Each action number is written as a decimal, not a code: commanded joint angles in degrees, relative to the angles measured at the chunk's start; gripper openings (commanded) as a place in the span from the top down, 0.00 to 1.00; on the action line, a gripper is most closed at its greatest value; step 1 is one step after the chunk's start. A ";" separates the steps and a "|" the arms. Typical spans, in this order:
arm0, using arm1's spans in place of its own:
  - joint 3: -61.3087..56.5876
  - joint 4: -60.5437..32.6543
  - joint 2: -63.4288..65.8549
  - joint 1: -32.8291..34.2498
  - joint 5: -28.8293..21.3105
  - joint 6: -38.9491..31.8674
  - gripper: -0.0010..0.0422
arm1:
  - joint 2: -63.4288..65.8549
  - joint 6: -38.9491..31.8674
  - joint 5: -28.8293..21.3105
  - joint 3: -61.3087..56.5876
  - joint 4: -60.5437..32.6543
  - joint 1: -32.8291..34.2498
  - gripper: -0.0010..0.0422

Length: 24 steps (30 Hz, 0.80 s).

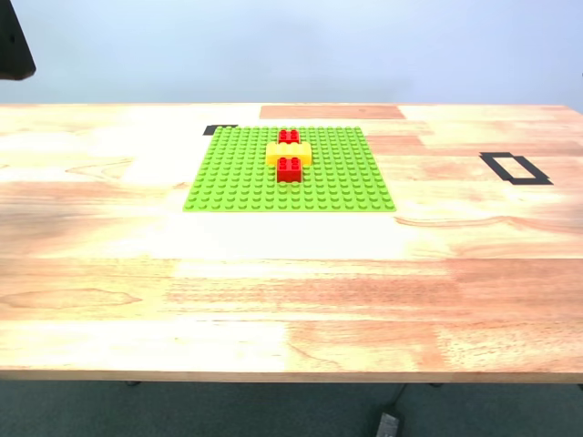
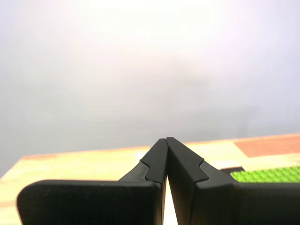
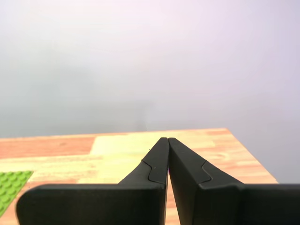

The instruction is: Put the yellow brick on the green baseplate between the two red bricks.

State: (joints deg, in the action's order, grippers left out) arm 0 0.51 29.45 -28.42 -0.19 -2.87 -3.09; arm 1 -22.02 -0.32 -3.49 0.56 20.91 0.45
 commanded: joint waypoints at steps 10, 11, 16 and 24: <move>-0.02 -0.76 0.00 -0.02 -0.07 0.85 0.98 | -0.04 0.11 0.09 0.00 -0.33 0.00 0.98; 0.00 -1.11 0.00 -0.02 -0.07 1.16 0.98 | -0.04 0.11 0.09 0.00 -0.33 0.00 0.98; -0.09 -4.39 0.00 -0.02 -0.07 1.64 0.98 | -0.11 0.13 0.15 0.00 -0.42 0.00 0.98; -0.09 -5.70 0.00 -0.02 -0.07 1.81 0.98 | -0.09 0.11 0.28 0.00 -1.97 0.00 0.98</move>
State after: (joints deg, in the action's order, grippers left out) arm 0 0.49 23.57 -28.40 -0.19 -2.96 -1.37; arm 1 -22.09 -0.21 -3.07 0.56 19.16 0.45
